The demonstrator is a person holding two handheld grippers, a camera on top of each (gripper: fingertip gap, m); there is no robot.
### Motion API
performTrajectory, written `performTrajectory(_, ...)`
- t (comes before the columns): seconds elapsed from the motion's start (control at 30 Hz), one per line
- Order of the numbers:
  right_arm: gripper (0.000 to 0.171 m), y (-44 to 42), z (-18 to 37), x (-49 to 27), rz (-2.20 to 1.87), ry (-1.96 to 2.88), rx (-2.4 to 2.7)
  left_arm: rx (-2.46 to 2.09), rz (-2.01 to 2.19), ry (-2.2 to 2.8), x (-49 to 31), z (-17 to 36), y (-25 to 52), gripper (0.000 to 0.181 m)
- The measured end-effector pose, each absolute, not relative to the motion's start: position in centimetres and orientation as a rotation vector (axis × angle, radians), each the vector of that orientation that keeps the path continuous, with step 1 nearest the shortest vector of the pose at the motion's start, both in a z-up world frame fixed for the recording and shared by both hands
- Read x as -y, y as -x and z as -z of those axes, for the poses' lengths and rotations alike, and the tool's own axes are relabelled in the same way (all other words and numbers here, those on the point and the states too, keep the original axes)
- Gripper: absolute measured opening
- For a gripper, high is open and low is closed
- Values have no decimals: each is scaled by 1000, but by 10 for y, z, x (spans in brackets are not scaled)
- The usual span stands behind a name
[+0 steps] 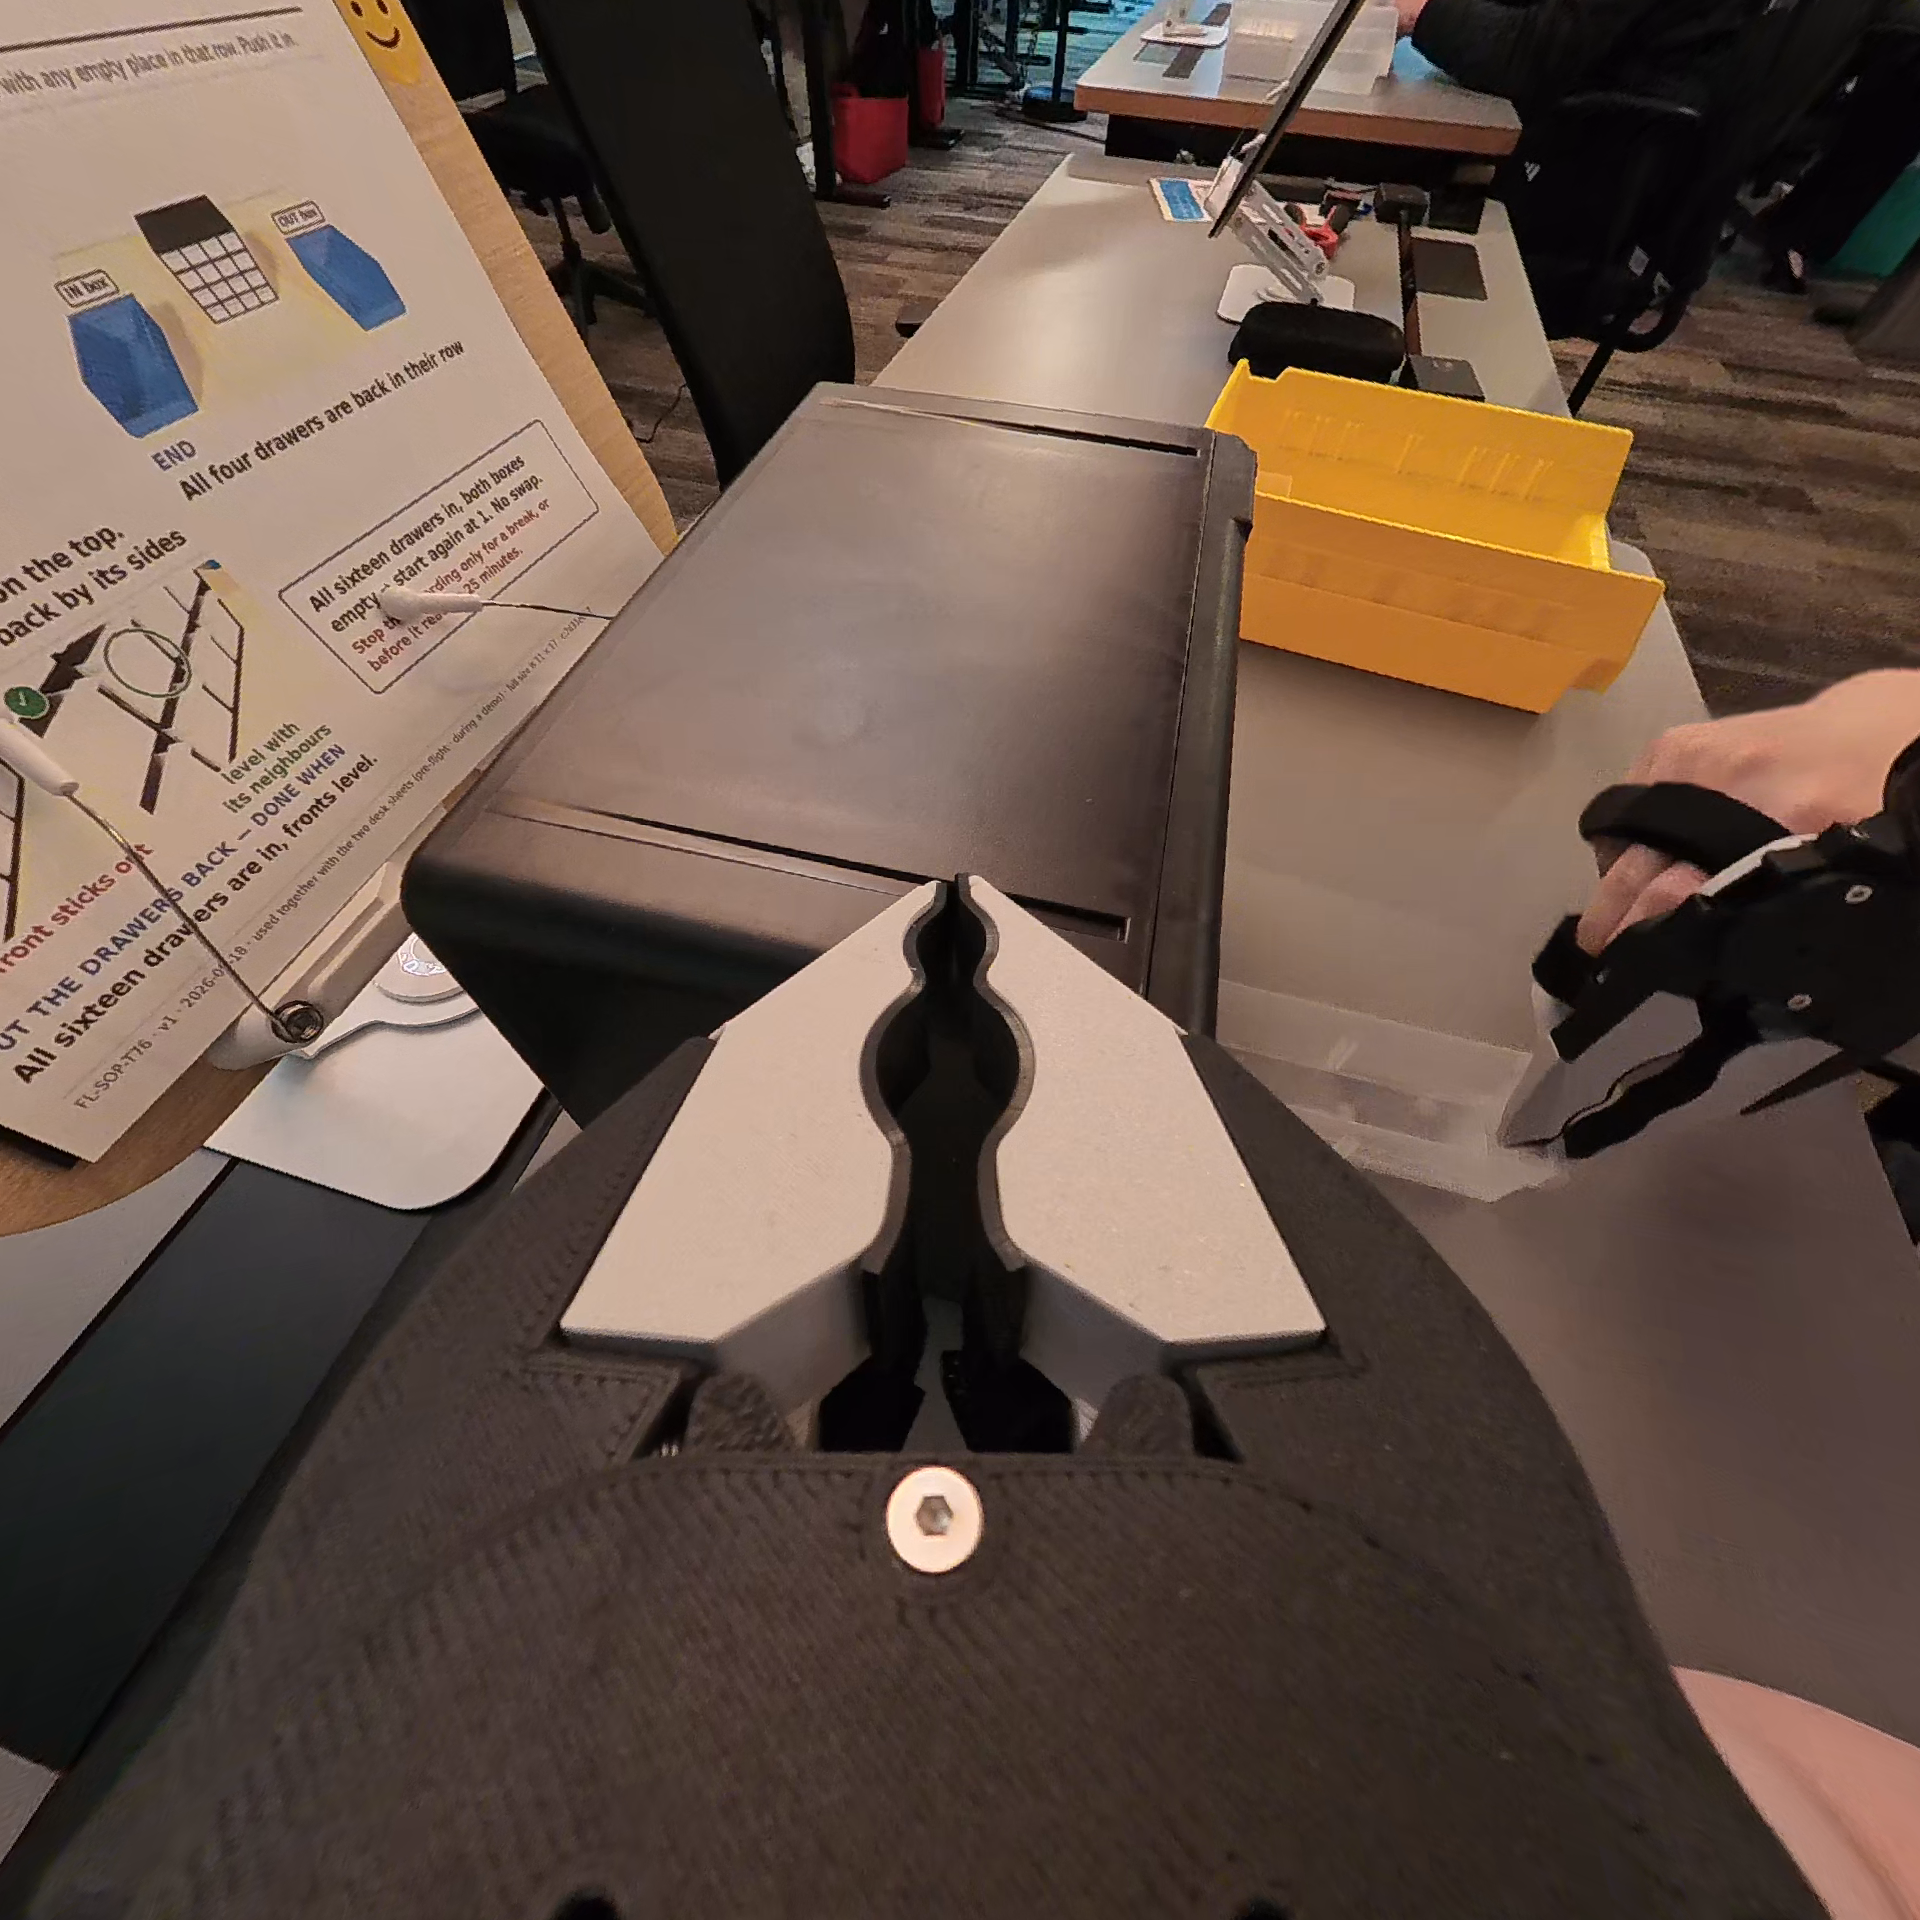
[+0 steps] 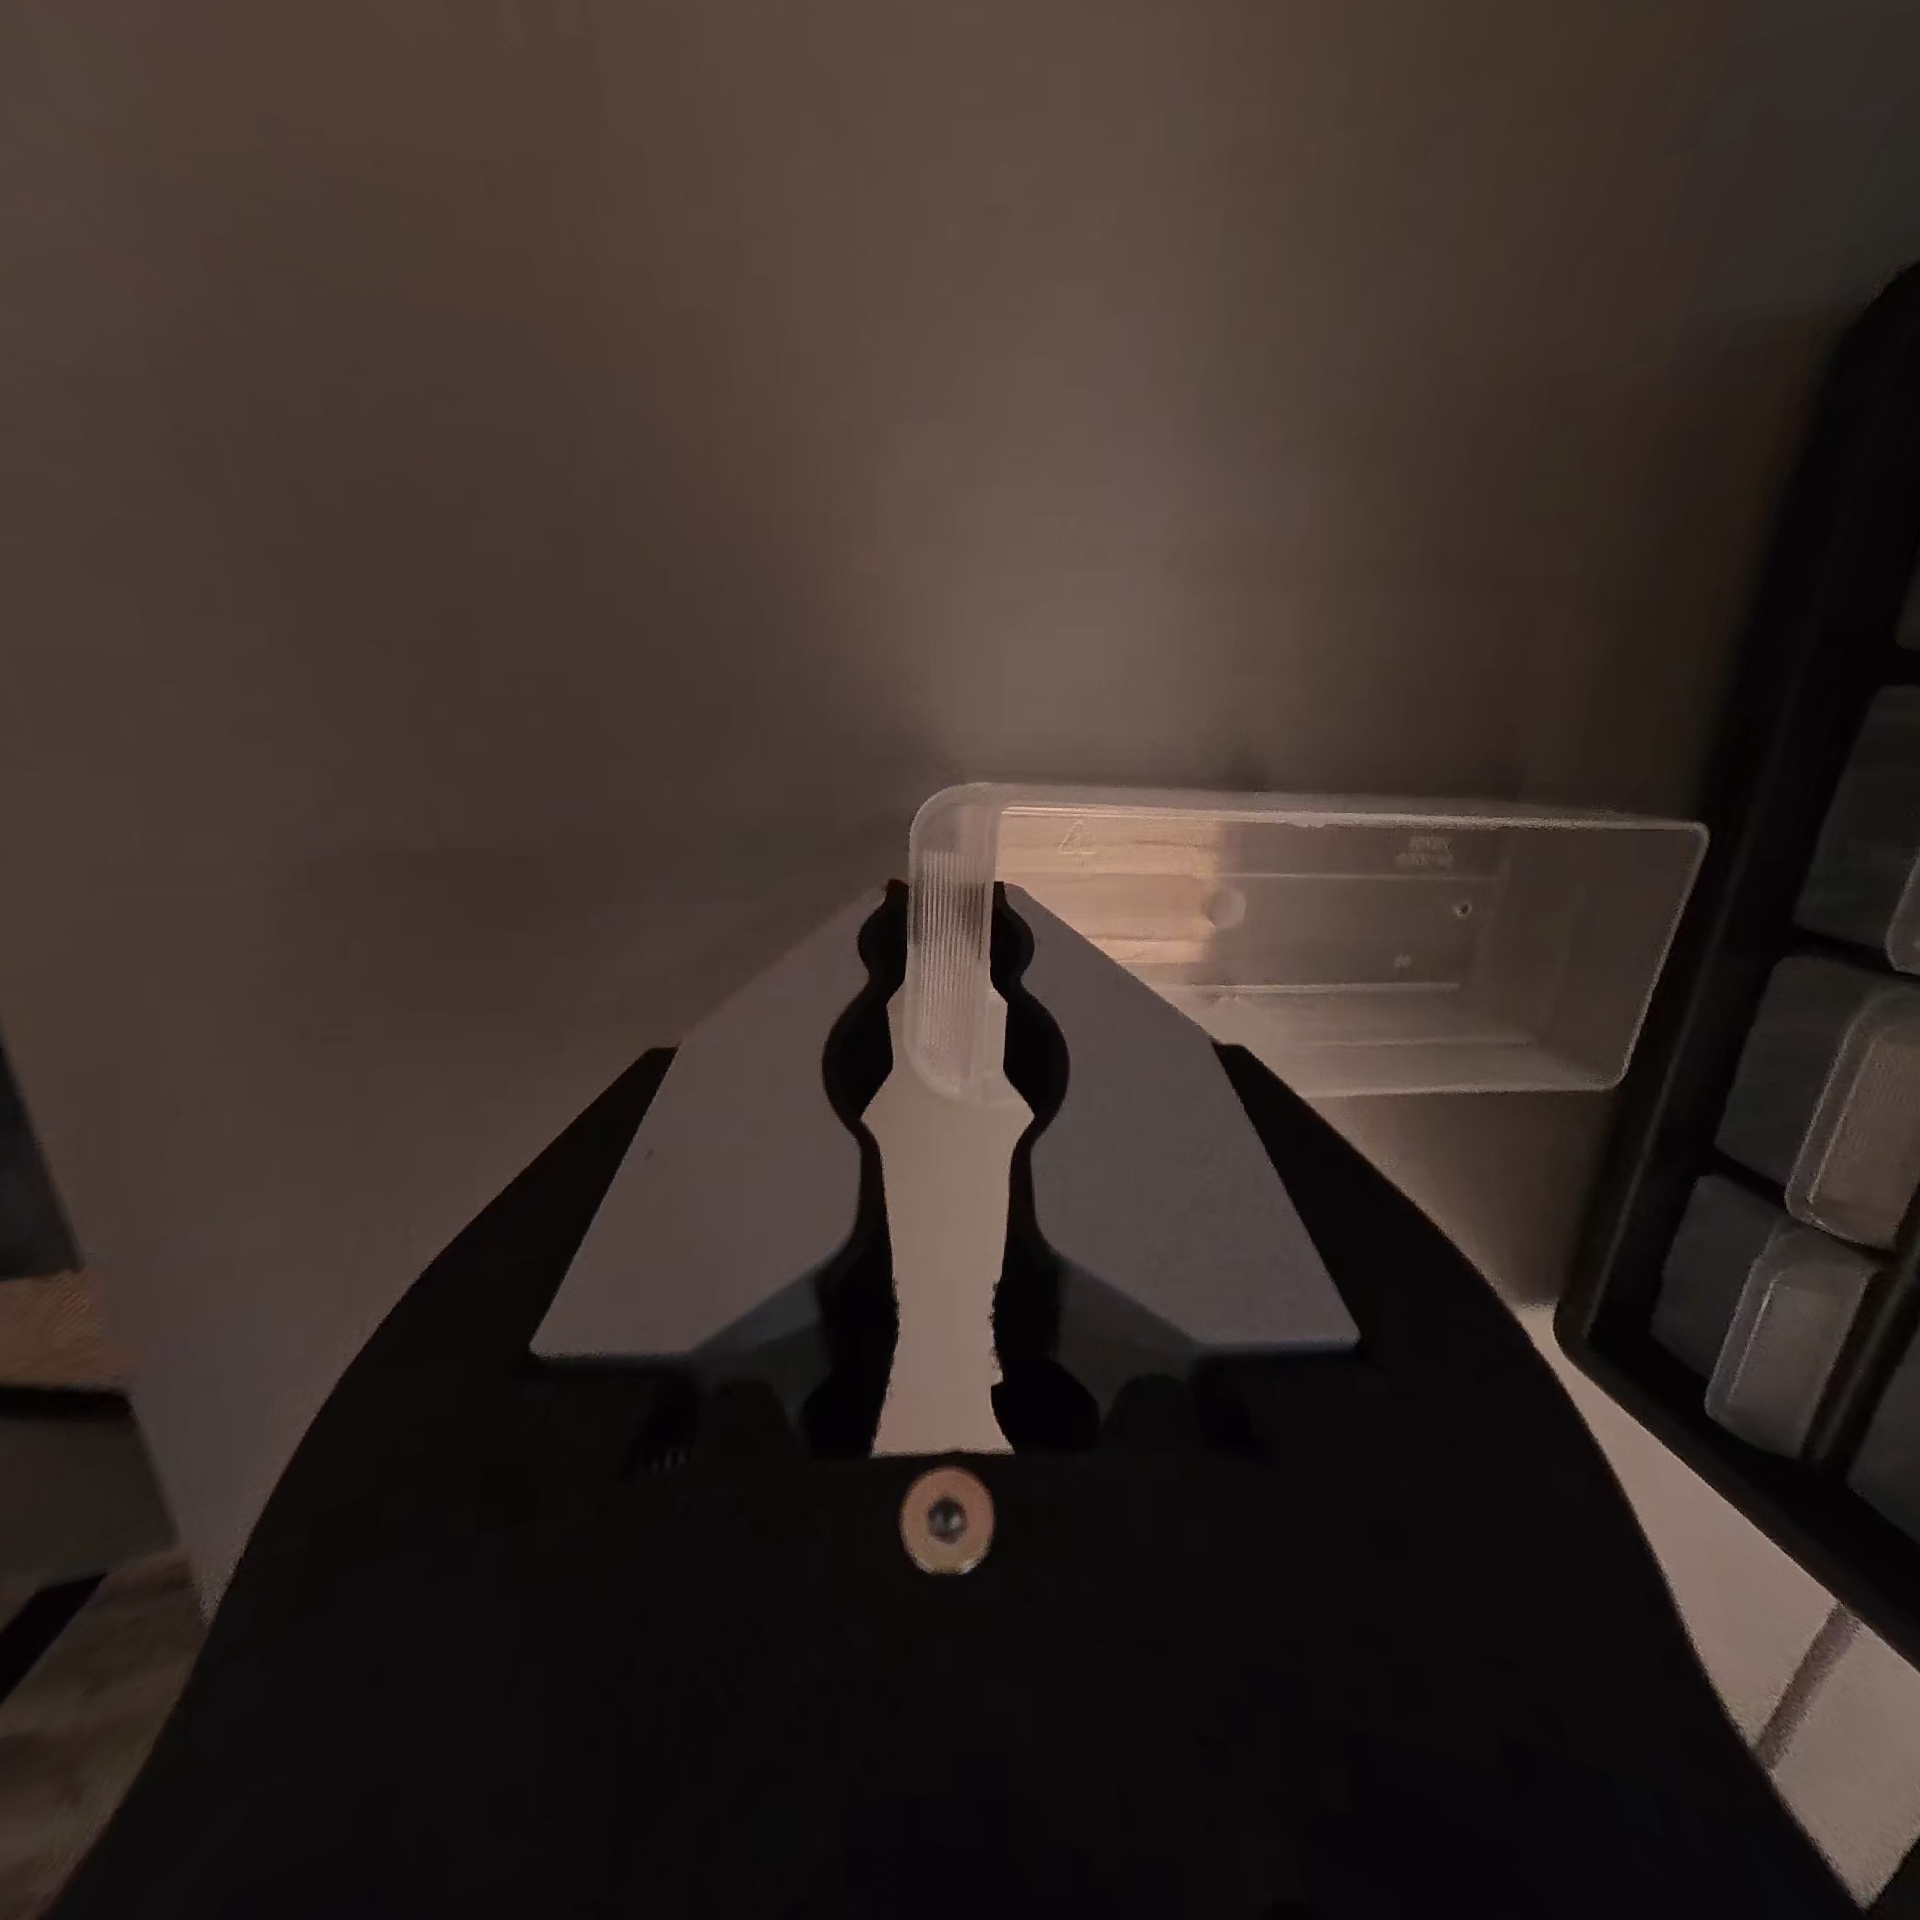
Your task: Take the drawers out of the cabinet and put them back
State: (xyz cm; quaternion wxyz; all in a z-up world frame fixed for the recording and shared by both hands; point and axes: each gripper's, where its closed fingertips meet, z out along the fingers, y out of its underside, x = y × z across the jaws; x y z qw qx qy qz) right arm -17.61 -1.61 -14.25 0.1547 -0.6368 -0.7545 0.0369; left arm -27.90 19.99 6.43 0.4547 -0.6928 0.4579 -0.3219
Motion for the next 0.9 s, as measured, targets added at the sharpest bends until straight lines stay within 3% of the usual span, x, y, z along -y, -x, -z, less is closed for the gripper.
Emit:
performTrajectory(0.27, 37, 194, 97, 22, -542, 1748, 1849, -1136, 770, 1688, -201, -66, 280, 0)
performTrajectory(0.43, 54, 180, 24, 10, -881, 1566, 1559, -981, 863, 1622, -197, -98, 286, 52)
performTrajectory(0.53, 71, 153, -16, -35, -735, 1454, 1418, -909, 892, 1661, -187, -103, 294, 84)
performTrajectory(0.6, 77, 126, -44, -82, -587, 1404, 1274, -910, 792, 1743, -187, -90, 301, 92)
performTrajectory(0.73, 77, 70, -85, -159, -570, 1373, 997, -1008, 618, 1856, -187, -63, 303, 93)
performTrajectory(0.8, 76, 52, -79, -183, -561, 1426, 978, -1070, 606, 1885, -184, -53, 299, 81)
performTrajectory(0.9, 77, 46, -57, -197, -654, 1533, 982, -1122, 596, 1914, -183, -43, 293, 81)
